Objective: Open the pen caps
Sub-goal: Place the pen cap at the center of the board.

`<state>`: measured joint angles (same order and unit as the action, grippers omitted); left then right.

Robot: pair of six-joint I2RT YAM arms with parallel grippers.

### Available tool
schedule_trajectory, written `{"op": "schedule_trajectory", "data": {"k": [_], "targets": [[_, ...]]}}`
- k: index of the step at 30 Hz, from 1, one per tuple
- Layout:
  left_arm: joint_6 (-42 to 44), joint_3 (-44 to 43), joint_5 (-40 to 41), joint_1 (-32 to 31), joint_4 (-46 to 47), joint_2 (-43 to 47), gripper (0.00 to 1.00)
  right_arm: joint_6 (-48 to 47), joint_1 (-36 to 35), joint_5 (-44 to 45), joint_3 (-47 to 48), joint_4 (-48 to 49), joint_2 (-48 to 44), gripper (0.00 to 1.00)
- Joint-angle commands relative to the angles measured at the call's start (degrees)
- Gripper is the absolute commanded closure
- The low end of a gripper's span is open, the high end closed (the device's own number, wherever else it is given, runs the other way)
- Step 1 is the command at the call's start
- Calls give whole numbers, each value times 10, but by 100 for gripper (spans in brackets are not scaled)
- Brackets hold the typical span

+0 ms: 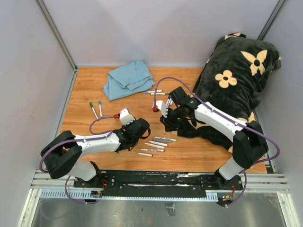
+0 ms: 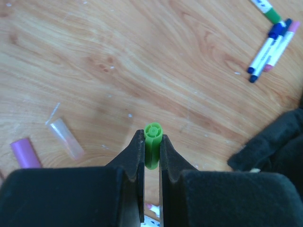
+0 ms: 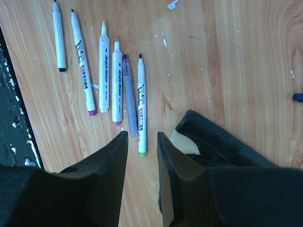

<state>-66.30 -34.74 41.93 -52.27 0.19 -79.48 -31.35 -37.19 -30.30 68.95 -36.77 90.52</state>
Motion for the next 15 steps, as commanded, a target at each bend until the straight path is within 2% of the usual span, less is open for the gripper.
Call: {"op": "schedule_trajectory", "data": {"k": [1, 15], "targets": [[-87, -16, 60, 2, -75, -25, 91, -2, 10, -15, -1, -11, -17, 68], [-122, -63, 10, 36, -131, -104, 89, -2, 12, -18, -1, -11, -18, 68]]}}
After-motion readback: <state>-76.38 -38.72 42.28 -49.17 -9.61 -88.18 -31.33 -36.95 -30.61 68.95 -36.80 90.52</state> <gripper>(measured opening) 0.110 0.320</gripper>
